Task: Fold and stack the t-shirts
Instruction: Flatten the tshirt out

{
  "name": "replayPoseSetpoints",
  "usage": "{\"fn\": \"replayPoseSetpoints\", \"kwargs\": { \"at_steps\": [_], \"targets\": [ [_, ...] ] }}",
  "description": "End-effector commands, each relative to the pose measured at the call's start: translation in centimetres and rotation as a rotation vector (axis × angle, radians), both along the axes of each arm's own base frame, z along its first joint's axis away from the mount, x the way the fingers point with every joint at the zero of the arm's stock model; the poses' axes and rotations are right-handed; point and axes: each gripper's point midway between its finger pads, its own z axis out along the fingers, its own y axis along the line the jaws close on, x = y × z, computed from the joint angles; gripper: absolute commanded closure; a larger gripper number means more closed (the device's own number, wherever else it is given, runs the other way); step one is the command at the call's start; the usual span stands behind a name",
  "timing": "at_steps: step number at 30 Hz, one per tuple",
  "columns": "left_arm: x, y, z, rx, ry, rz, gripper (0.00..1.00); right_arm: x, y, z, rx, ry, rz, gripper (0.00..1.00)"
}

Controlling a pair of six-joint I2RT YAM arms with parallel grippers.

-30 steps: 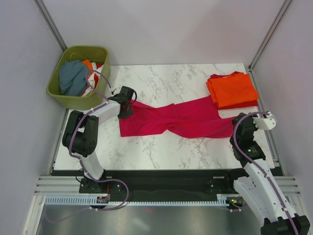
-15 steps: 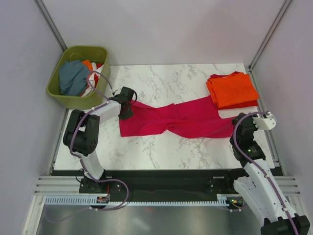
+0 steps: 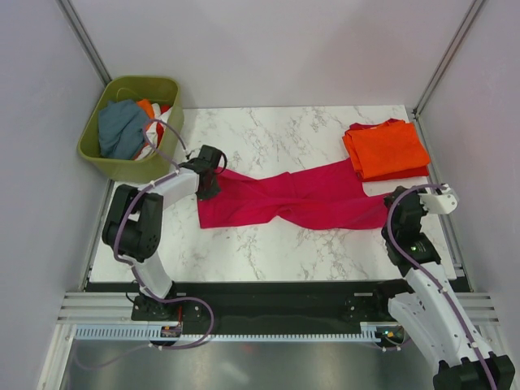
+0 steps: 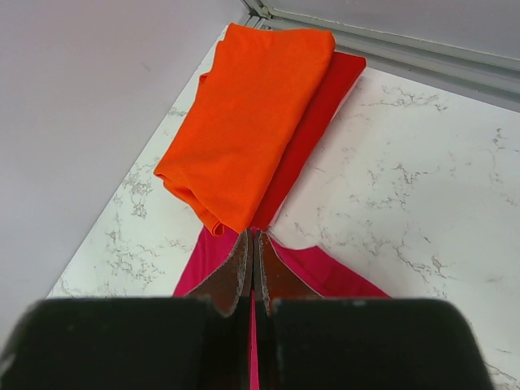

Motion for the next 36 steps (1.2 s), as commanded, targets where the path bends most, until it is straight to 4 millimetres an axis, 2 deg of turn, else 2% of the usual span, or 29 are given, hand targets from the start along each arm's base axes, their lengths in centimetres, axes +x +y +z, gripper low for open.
{"fn": "replayPoseSetpoints", "kwargs": {
  "at_steps": [1,5,10,17,19,28,32,35,36],
  "targets": [
    [0.5,-0.3,3.1,-0.021,-0.088,-0.013,0.98,0.8,0.4,1.0,-0.004,-0.025,0.029,1.0],
    [0.2,-0.5,6.0,-0.055,-0.138,-0.027,0.98,2.2,2.3,1.1,-0.029,0.008,0.148,1.0],
    [-0.4,-0.9,8.6,-0.101,-0.189,-0.054,0.98,4.1,4.4,0.8,-0.044,0.06,0.271,1.0],
    [-1.4,-1.2,10.5,-0.139,-0.22,-0.079,0.98,4.2,5.4,2.4,-0.071,0.038,0.344,1.0],
    [-2.0,-1.4,10.6,-0.161,-0.219,-0.086,0.98,4.1,5.5,2.5,-0.076,0.05,0.351,1.0],
    [-6.8,-0.2,6.5,-0.167,-0.145,-0.058,0.98,1.6,4.8,2.3,-0.085,0.063,0.341,1.0],
    [-8.2,0.0,6.4,-0.177,-0.158,-0.066,0.98,0.9,4.8,1.5,-0.088,0.091,0.354,1.0],
    [-8.5,0.2,6.0,-0.173,-0.156,-0.064,0.98,1.0,5.2,1.4,-0.085,0.097,0.378,1.0],
    [-8.5,0.1,6.1,-0.174,-0.157,-0.066,0.98,1.2,5.9,1.7,-0.082,0.097,0.417,1.0]
  ]
}}
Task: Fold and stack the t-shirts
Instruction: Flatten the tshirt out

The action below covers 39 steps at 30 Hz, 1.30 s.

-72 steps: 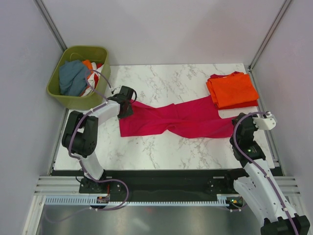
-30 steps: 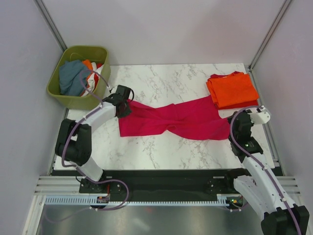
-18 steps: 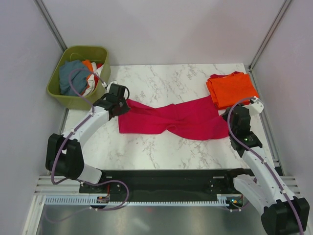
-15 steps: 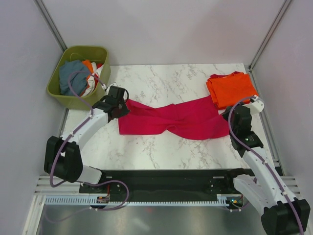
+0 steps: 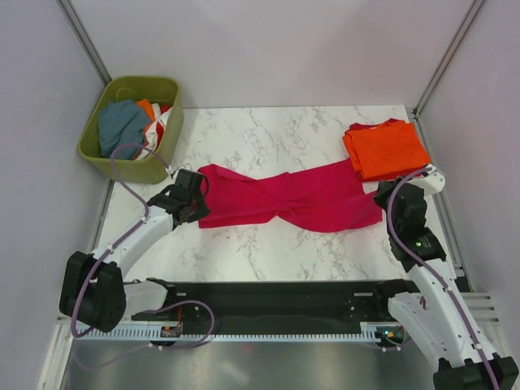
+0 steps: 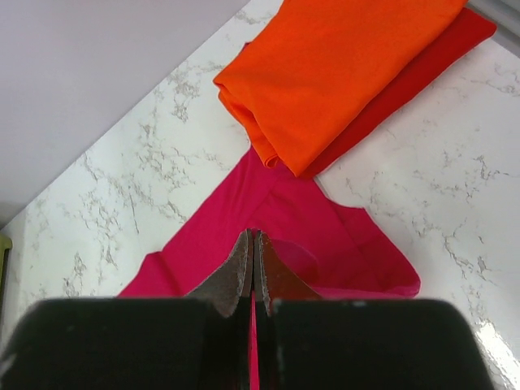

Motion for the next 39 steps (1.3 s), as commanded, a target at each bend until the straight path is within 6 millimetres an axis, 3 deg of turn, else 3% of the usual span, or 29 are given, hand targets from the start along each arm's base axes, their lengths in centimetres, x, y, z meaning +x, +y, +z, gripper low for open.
{"fn": "replayPoseSetpoints", "kwargs": {
  "at_steps": [1,3,7,8,11,12,13,14,15,17,18,20,21,23,24,26,27,28,31,33,34,36,37,39],
  "targets": [
    [0.7,-0.4,1.1,-0.029,-0.045,0.013,0.98,0.2,1.2,-0.1,-0.01,0.026,0.082,1.0],
    [1.2,-0.7,1.4,-0.04,-0.045,0.01,0.98,1.0,2.0,0.5,-0.023,0.038,0.127,1.0],
    [3.6,-1.2,4.7,-0.062,-0.113,0.022,0.98,2.5,4.5,1.7,-0.044,0.06,0.274,0.93],
    [3.9,-1.2,5.4,-0.065,-0.119,0.022,0.98,2.8,4.7,2.1,-0.048,0.068,0.285,1.0],
    [5.7,-1.3,9.3,-0.076,-0.175,0.022,0.98,3.7,5.3,5.6,-0.055,0.025,0.317,1.0],
    [5.6,-1.2,10.0,-0.072,-0.167,0.017,0.98,4.0,5.4,8.2,-0.054,-0.019,0.317,1.0],
    [6.5,-1.0,12.2,-0.087,-0.207,0.024,0.98,4.0,5.3,9.5,-0.06,-0.04,0.317,1.0],
    [6.6,-0.8,13.3,-0.094,-0.223,0.026,0.98,3.8,5.3,10.5,-0.063,-0.046,0.316,1.0],
    [6.7,-0.4,15.0,-0.101,-0.243,0.031,0.98,3.7,5.2,13.5,-0.066,-0.102,0.315,1.0],
    [6.4,0.2,17.6,-0.115,-0.291,0.036,0.98,3.2,4.9,15.6,-0.085,-0.121,0.31,1.0],
    [5.9,0.5,18.4,-0.115,-0.293,0.04,0.98,2.7,4.8,18.6,-0.088,-0.178,0.308,1.0],
    [5.4,1.3,21.8,-0.125,-0.356,0.051,0.98,1.7,4.5,20.9,-0.108,-0.205,0.308,1.0],
    [4.2,1.6,24.4,-0.136,-0.4,0.048,0.98,0.6,4.5,23.8,-0.111,-0.272,0.314,1.0],
    [2.8,2.0,27.1,-0.152,-0.457,0.055,0.98,-1.0,4.5,26.4,-0.123,-0.337,0.328,1.0],
    [1.3,2.3,29.1,-0.176,-0.512,0.059,0.98,-3.0,4.3,28.8,-0.131,-0.409,0.336,1.0],
    [-0.7,2.8,32.2,-0.207,-0.593,0.067,0.98,-5.4,4.0,31.1,-0.139,-0.484,0.336,1.0],
    [-1.6,3.0,33.4,-0.227,-0.624,0.078,0.98,-7.8,3.5,33.1,-0.142,-0.553,0.327,1.0],
    [-3.4,3.4,35.8,-0.252,-0.694,0.075,0.98,-8.9,3.2,33.9,-0.145,-0.585,0.319,1.0],
    [-6.8,4.3,39.4,-0.297,-0.796,0.09,0.98,-13.3,2.3,36.9,-0.153,-0.705,0.304,1.0],
    [-8.1,4.7,41.0,-0.312,-0.839,0.096,0.98,-15.9,1.9,39.0,-0.159,-0.781,0.297,1.0],
    [-9.0,5.0,42.5,-0.324,-0.88,0.099,0.98,-16.6,1.8,39.7,-0.16,-0.804,0.295,1.0],
    [-9.2,5.5,43.2,-0.315,-0.894,0.121,0.98,-17.7,1.4,41.4,-0.165,-0.844,0.279,1.0],
    [-9.3,5.7,43.9,-0.312,-0.907,0.127,0.98,-18.1,1.2,41.9,-0.163,-0.856,0.273,1.0],
    [-8.0,5.6,43.0,-0.289,-0.866,0.14,0.98,-17.6,1.2,42.6,-0.159,-0.855,0.264,1.0]
  ]
}}
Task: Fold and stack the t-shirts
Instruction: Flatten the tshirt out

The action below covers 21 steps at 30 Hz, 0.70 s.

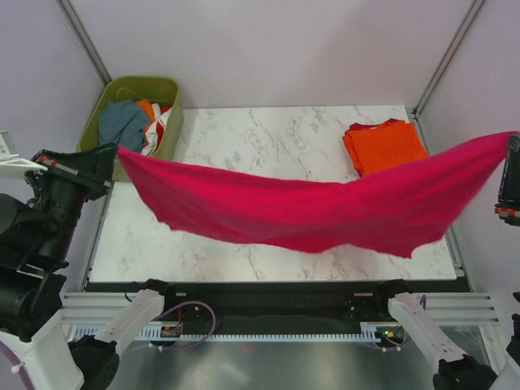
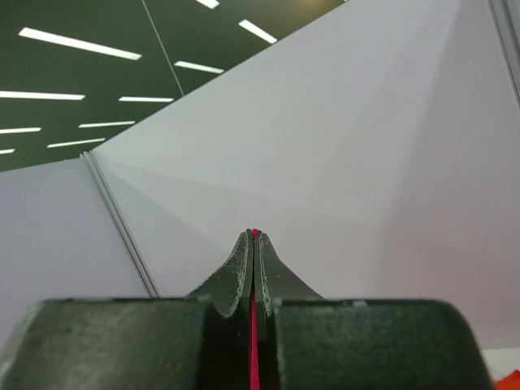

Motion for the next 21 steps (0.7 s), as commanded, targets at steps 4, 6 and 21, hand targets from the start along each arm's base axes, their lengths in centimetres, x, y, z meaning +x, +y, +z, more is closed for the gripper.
{"fn": "replayPoseSetpoints", "kwargs": {
  "at_steps": [4,6,21],
  "targets": [
    [6.9,-0.5,-7.0,0.041,0.262,0.073,0.98,6.7,0.3,-1.5,0.0,0.131,-0.044,1.0],
    [8.8,-0.7,-8.8,0.052,0.303,0.084,0.98,10.2,0.7,-3.8,0.003,0.214,-0.056,1.0],
    [23.6,-0.9,-4.5,-0.003,0.256,0.051,0.98,29.4,4.2,-3.3,0.026,0.334,-0.022,1.0]
  ]
}}
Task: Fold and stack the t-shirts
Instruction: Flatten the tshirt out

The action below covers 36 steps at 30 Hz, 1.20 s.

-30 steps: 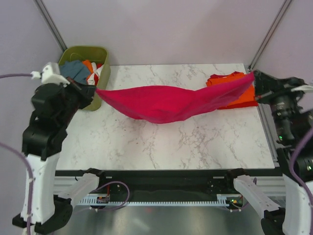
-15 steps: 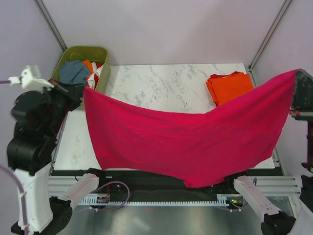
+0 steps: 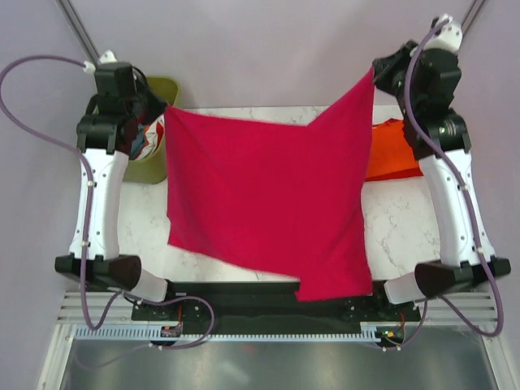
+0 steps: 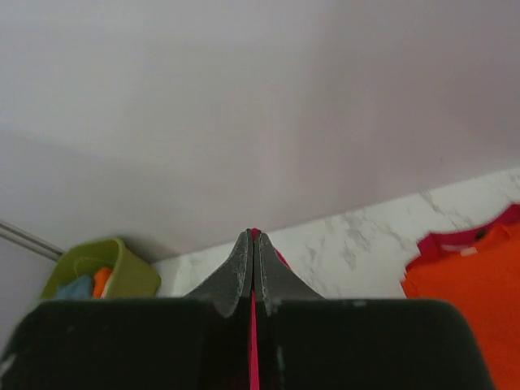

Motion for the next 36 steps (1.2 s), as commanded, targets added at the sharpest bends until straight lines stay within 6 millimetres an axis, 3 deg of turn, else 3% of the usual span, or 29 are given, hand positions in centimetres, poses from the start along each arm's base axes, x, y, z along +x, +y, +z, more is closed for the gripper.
{"fn": "replayPoseSetpoints", "kwargs": {
  "at_steps": [1,2,3,4,5,6,7,8,9,10,11,12,13,14,15,16,17,18,19,20,21,23,24,26,28,31,32,34,36],
  "targets": [
    [1.3,-0.1,10.8,-0.081,-0.295,-0.041,0.98,-3.1,-0.8,13.5,0.075,-0.347,0.019,1.0],
    [2.6,0.1,11.0,-0.085,-0.3,-0.031,0.98,-3.0,-0.8,15.9,0.081,-0.41,0.039,1.0],
    [2.4,0.5,14.2,-0.088,-0.394,-0.018,0.98,-3.0,-0.8,17.2,0.08,-0.45,0.05,1.0],
    [2.8,0.8,15.4,-0.087,-0.436,-0.012,0.98,-3.2,-0.7,18.8,0.083,-0.505,0.069,1.0],
    [4.2,0.5,15.4,-0.095,-0.447,-0.034,0.98,-3.0,-1.5,20.6,0.113,-0.558,0.071,1.0],
    [4.3,1.2,17.7,-0.109,-0.528,-0.033,0.98,-3.1,-0.9,21.3,0.117,-0.581,0.133,1.0],
    [5.1,0.9,18.0,-0.121,-0.54,-0.053,0.98,-3.0,-2.0,22.2,0.127,-0.614,0.135,1.0],
    [5.5,0.2,18.4,-0.146,-0.557,-0.09,0.98,-2.8,-1.5,22.7,0.164,-0.63,0.177,1.0],
    [6.8,1.7,17.8,-0.144,-0.554,-0.072,0.98,-2.6,-1.9,22.5,0.157,-0.631,0.204,1.0],
    [7.3,1.6,17.8,-0.156,-0.564,-0.089,0.98,-2.6,-2.1,22.6,0.159,-0.647,0.209,1.0],
    [7.8,1.1,17.3,-0.169,-0.553,-0.127,0.98,-1.5,-2.2,20.5,0.165,-0.593,0.21,1.0],
    [8.8,1.0,15.2,-0.172,-0.508,-0.134,0.98,-1.1,-2.1,19.4,0.162,-0.571,0.223,1.0],
    [9.3,0.8,14.6,-0.171,-0.51,-0.147,0.98,0.1,-2.1,16.5,0.172,-0.509,0.221,1.0],
    [9.5,0.5,13.4,-0.172,-0.493,-0.167,0.98,0.6,-2.0,14.9,0.178,-0.473,0.227,1.0],
    [10.8,0.4,9.1,-0.174,-0.413,-0.172,0.98,1.1,-1.8,13.1,0.185,-0.435,0.236,1.0],
    [10.1,0.1,9.4,-0.161,-0.453,-0.19,0.98,1.2,-1.3,11.7,0.182,-0.415,0.269,1.0],
    [10.2,0.2,8.0,-0.155,-0.442,-0.19,0.98,1.9,-1.3,7.6,0.203,-0.337,0.266,1.0],
    [10.7,0.2,3.1,-0.164,-0.356,-0.187,0.98,1.9,-1.2,5.9,0.214,-0.307,0.268,1.0],
    [9.9,0.1,3.9,-0.15,-0.414,-0.195,0.98,1.9,-1.1,2.6,0.236,-0.259,0.272,1.0],
    [9.7,0.1,2.3,-0.148,-0.399,-0.19,0.98,1.7,-1.0,1.3,0.24,-0.238,0.276,1.0],
    [9.5,0.0,-2.1,-0.159,-0.325,-0.178,0.98,1.5,-1.1,0.0,0.245,-0.215,0.271,1.0],
    [8.5,0.1,-3.8,-0.153,-0.318,-0.159,0.98,1.1,-1.2,-3.7,0.262,-0.138,0.254,1.0],
    [7.9,-0.1,-7.2,-0.16,-0.254,-0.153,0.98,1.0,-1.3,-4.9,0.267,-0.112,0.243,1.0],
    [6.6,-0.2,-10.9,-0.17,-0.192,-0.133,0.98,0.7,-1.6,-9.0,0.286,-0.012,0.211,1.0],
    [5.6,-0.1,-13.0,-0.182,-0.155,-0.115,0.98,0.4,-1.6,-11.8,0.292,0.058,0.2,1.0],
    [3.5,1.3,-15.5,-0.161,-0.117,-0.035,0.98,-0.8,-1.5,-18.3,0.301,0.199,0.19,1.0],
    [2.8,2.0,-16.7,-0.143,-0.095,0.007,0.98,-1.0,-1.5,-19.4,0.302,0.223,0.185,1.0],
    [1.4,2.5,-16.8,-0.126,-0.078,0.035,0.98,-1.8,-1.3,-22.2,0.297,0.292,0.192,1.0],
    [0.1,3.9,-17.2,-0.091,-0.062,0.102,0.98,-2.5,-0.8,-23.4,0.289,0.317,0.215,1.0]
  ]
}}
